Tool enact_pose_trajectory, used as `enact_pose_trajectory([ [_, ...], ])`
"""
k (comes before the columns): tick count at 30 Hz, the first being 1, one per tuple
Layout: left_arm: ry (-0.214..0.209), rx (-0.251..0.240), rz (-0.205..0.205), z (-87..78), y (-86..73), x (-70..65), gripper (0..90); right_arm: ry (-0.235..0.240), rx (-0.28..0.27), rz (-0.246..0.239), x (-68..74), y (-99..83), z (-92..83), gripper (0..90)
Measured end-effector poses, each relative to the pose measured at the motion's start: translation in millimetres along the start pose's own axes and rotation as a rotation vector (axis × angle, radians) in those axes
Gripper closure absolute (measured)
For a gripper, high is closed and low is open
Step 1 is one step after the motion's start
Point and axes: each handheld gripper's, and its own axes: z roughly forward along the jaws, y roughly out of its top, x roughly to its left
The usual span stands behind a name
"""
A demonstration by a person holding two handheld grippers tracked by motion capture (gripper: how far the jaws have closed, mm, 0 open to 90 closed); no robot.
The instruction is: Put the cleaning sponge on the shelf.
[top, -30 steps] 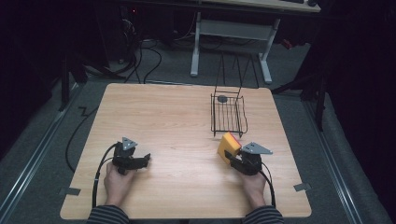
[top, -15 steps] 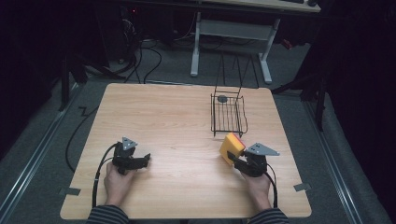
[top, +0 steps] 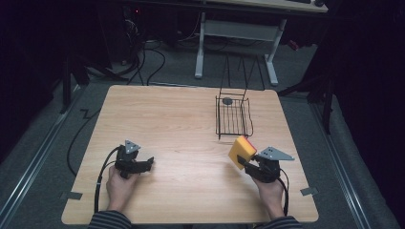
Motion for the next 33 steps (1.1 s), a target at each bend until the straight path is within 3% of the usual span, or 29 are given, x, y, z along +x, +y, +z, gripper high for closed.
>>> enact_pose_trajectory([
  [13, 0.002, 0.001, 0.004, 0.0, -0.1, -0.5, 16.9, -0.031, -0.046, 0.004, -3.6, 27.0, -10.2, 60.6],
  [33, 0.001, 0.001, 0.005, 0.0, -0.1, -0.6, 16.8, -0.035, -0.049, 0.032, -16.0, 63.8, 16.8, 60.6],
])
